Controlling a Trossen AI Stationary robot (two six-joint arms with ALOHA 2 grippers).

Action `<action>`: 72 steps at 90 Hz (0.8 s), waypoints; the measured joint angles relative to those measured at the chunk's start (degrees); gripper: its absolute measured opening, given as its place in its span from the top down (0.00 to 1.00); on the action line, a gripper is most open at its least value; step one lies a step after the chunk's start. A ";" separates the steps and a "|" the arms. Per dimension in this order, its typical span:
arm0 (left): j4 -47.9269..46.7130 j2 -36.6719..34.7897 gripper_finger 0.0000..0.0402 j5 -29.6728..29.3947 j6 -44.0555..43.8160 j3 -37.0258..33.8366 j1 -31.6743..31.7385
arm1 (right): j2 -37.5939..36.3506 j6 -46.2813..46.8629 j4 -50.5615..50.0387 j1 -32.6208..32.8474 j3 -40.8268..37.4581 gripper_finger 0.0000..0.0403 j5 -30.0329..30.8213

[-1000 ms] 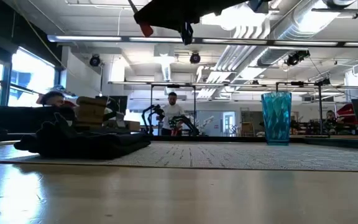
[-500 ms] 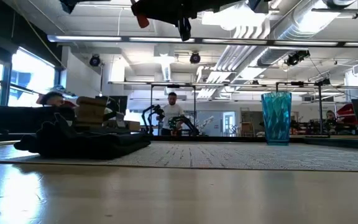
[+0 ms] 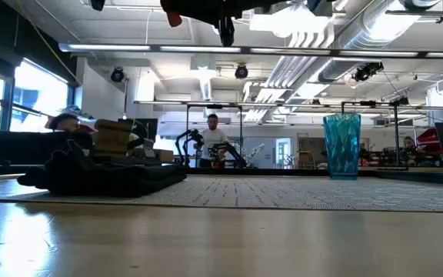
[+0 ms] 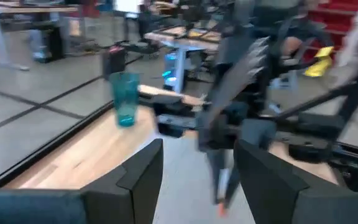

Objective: Set table place
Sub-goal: Put the orange fork on the top of the black table napkin

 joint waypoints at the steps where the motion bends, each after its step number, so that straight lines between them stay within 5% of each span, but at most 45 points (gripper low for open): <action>1: 0.16 0.00 0.55 0.37 0.01 0.00 0.04 | 0.01 -0.04 0.00 0.00 0.00 1.00 0.00; 31: 0.61 -0.02 0.59 1.19 -0.01 0.00 2.04 | 0.08 -1.15 0.52 0.04 0.00 1.00 -0.83; 72: 2.24 -0.11 0.98 1.76 3.00 0.00 2.12 | 0.14 -1.30 0.39 -0.07 0.00 1.00 -0.68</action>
